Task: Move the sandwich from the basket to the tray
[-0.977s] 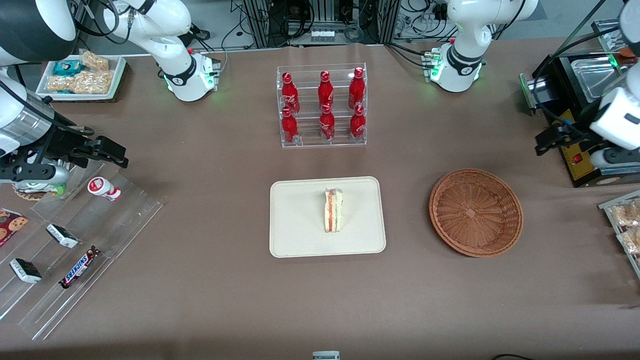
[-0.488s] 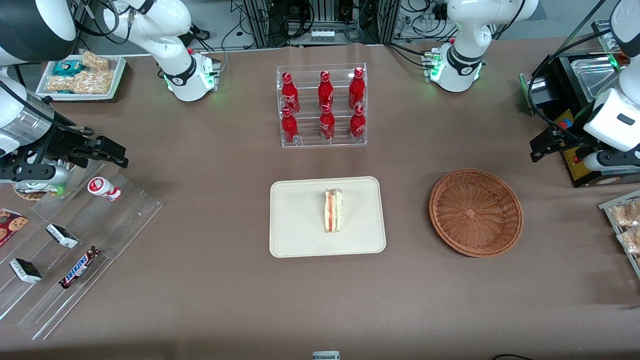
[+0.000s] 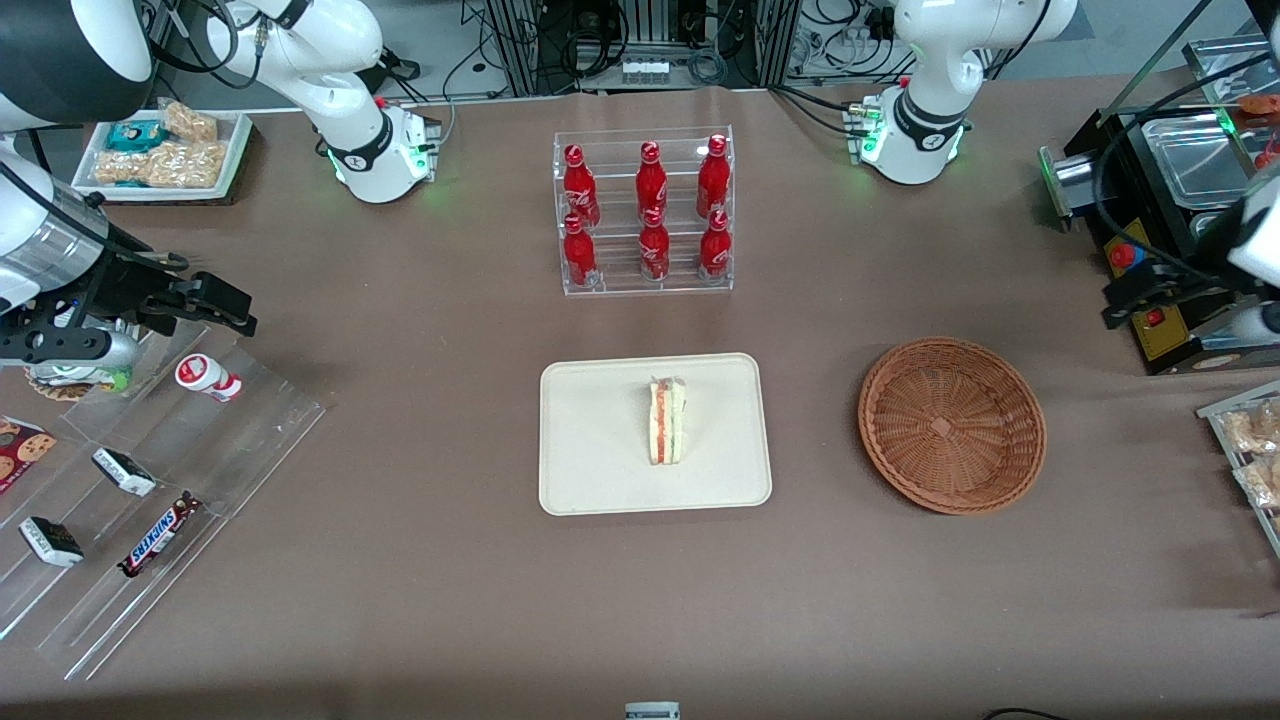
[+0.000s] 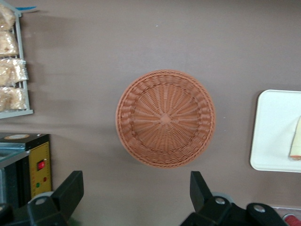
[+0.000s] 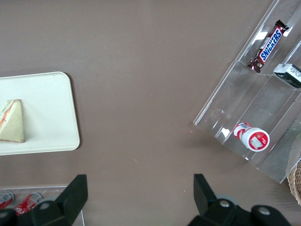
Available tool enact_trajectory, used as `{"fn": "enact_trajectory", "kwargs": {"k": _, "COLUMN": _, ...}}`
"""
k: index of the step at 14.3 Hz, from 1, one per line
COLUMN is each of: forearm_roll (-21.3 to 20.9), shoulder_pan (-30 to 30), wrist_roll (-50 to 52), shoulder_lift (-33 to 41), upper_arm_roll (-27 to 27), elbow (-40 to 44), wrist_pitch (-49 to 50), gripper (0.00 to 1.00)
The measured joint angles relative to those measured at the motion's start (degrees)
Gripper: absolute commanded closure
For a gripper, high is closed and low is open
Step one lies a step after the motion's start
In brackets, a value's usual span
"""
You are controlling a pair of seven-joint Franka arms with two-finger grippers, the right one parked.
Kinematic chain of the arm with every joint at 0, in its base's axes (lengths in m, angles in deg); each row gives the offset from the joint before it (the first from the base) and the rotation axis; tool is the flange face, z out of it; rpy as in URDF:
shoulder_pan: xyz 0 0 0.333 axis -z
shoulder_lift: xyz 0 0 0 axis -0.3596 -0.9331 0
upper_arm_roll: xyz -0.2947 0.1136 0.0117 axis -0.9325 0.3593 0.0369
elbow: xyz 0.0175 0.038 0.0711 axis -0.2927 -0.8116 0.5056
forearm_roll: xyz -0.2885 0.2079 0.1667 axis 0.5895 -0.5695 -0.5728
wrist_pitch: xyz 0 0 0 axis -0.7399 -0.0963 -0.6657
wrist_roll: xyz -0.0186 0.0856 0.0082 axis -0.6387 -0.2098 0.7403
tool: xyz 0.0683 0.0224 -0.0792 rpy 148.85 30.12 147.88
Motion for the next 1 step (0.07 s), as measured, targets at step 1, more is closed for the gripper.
{"fn": "enact_trajectory", "kwargs": {"k": 1, "forearm_roll": 0.0, "shoulder_pan": 0.0, "wrist_roll": -0.8, "shoulder_lift": 0.0, "upper_arm_roll": 0.4, "elbow": 0.0, "wrist_pitch": 0.4, "gripper": 0.0}}
